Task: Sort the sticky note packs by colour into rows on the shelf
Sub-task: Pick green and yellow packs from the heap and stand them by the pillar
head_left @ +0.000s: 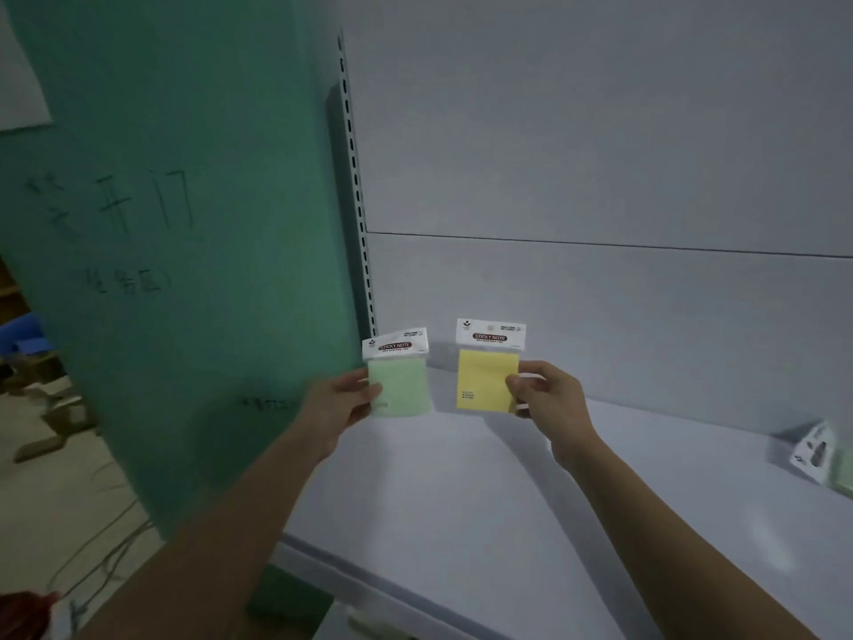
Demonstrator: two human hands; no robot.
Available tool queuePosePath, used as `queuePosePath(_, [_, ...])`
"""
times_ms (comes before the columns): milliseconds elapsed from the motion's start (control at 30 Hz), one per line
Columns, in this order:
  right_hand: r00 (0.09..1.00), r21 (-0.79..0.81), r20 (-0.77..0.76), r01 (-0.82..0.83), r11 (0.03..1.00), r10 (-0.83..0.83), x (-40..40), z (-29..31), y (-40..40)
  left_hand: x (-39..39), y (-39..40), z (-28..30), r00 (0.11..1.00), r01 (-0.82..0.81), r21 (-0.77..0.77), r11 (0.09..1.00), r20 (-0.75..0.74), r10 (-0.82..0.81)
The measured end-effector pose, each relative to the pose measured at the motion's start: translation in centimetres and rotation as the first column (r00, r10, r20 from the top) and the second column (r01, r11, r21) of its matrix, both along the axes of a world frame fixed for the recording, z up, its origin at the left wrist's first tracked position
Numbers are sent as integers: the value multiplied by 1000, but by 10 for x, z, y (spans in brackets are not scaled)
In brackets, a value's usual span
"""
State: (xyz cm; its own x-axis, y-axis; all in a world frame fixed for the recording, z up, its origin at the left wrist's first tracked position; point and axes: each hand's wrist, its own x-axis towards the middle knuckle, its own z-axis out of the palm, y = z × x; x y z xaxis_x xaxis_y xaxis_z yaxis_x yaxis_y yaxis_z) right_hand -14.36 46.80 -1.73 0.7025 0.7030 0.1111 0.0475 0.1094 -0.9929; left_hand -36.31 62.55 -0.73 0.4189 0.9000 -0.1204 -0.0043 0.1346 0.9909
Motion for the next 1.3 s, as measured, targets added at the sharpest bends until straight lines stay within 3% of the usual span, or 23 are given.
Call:
queuePosePath(133, [997, -46, 47, 64, 997, -62, 8, -8, 41, 12, 57, -4, 996, 53, 54, 997, -70, -50])
queuePosePath(367, [958, -135, 144, 267, 954, -248, 5, -30, 99, 45, 128, -18, 978, 207, 36, 978, -19, -207])
queuePosePath(600, [828, -155, 370, 502, 851, -421, -6, -43, 125, 58, 171, -35, 969, 249, 141, 958, -31, -247])
queuePosePath(767, [831, -152, 306, 524, 838, -464, -13, -40, 140, 64, 180, -40, 962, 272, 218, 937, -88, -258])
queuePosePath(1300, [767, -90, 330, 606, 790, -551, -11, -42, 127, 66, 175, -40, 965, 257, 272, 927, -121, -232])
